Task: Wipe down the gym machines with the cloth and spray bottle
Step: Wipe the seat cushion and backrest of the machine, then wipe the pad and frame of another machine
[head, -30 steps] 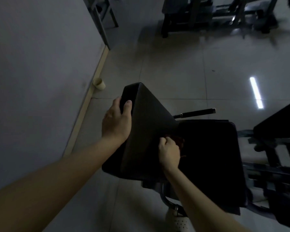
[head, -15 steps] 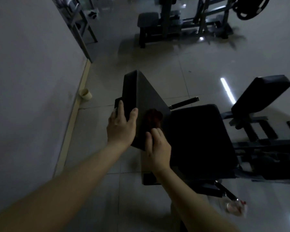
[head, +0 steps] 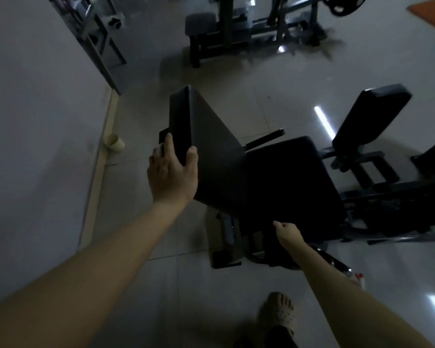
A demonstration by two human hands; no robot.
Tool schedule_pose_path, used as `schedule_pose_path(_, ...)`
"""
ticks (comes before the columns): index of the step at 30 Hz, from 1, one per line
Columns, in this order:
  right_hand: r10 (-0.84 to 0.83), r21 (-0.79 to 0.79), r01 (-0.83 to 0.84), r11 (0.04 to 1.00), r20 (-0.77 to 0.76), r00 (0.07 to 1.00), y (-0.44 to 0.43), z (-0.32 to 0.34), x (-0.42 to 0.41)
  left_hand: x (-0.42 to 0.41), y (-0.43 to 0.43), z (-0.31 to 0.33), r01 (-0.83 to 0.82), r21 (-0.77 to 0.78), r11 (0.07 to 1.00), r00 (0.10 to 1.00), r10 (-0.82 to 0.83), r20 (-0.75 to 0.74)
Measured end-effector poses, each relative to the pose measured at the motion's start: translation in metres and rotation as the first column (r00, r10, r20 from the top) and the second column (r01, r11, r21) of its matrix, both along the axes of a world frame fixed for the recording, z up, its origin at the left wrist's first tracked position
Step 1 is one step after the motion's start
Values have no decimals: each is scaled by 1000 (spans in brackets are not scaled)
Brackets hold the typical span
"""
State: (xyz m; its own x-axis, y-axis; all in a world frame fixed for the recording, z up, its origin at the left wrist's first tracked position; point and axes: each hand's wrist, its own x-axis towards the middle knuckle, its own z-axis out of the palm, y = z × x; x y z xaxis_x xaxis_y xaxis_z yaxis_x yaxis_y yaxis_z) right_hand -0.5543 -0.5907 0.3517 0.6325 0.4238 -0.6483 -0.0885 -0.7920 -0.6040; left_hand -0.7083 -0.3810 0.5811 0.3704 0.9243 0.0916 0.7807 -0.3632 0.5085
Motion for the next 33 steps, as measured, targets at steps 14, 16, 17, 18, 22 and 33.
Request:
schedule_pose_path(14,-159,441,378,814,-457,875,-156,146,-15,46,-200,-38,694,-337,636,647,-756,-92)
schedule_pose_path(16,-212,437,478,762,-529,822,-189,148,-10,68,-236,-58,553,-672,493,706,-705,64)
schedule_pose_path(17,-232,422,503,754,-545,806,-207,140,-5,78,-254,-69,491,-777,394,752,-643,149)
schedule_pose_path(18,-225,416,504,757,-558,799,-224,132,-2,88,-272,-82,446,-835,322,787,-586,194)
schedule_pose_path(22,-264,372,516,772,-552,791,-292,95,20,123,-335,-133,371,-901,224,814,-546,200)
schedule_pose_path(33,-469,-130,451,883,-263,843,-393,-134,96,171,-426,-328,249,-871,423,838,-545,-25)
